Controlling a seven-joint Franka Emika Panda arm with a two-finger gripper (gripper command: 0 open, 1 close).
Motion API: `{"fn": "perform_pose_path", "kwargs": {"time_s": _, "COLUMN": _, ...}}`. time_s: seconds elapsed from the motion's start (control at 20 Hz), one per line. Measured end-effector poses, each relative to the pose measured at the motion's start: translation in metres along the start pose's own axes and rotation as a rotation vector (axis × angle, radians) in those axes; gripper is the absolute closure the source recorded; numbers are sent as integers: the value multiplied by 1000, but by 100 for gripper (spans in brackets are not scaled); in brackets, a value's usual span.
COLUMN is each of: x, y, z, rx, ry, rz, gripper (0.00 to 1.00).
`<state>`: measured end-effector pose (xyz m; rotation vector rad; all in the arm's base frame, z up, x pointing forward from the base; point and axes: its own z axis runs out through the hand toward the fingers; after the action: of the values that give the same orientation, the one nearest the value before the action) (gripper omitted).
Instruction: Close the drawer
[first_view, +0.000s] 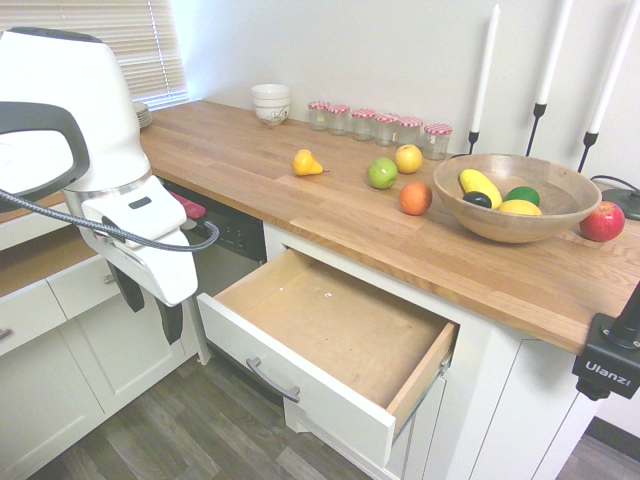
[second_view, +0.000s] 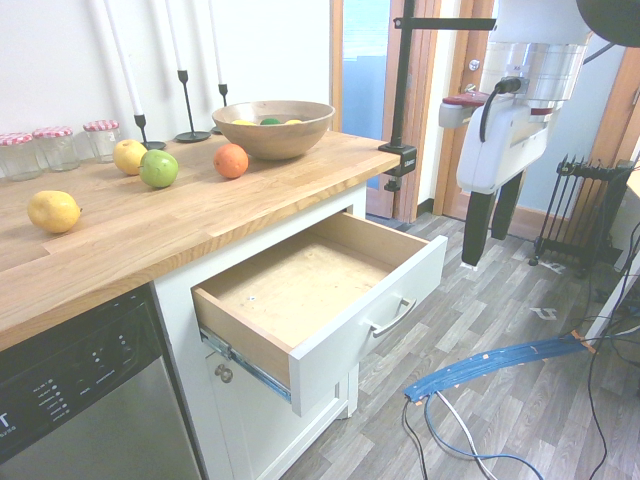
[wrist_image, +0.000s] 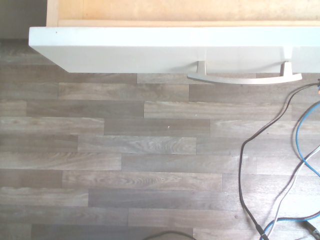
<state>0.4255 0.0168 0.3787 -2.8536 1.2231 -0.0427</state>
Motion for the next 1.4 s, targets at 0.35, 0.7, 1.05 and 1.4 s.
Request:
{"fn": "perform_pose_path", "kwargs": {"time_s": 0.35, "x": 1, "y": 0, "z": 0, "rx": 7, "ry": 14, "rz": 19, "gripper": 0}}
{"fn": "perform_pose_path", "kwargs": {"time_s": 0.7, "x": 6, "y": 0, "z": 19, "rx": -14, "ry": 9, "rz": 25, "gripper": 0}}
{"fn": "perform_pose_path", "kwargs": {"time_s": 1.05, "x": 25, "y": 4, "z": 63, "rx": -22, "ry": -5, "rz": 57, "gripper": 0}}
{"fn": "perform_pose_path", "kwargs": {"time_s": 1.4, "x": 57, "y": 10, "z": 104, "rx": -37, "ry": -22, "rz": 76, "gripper": 0}}
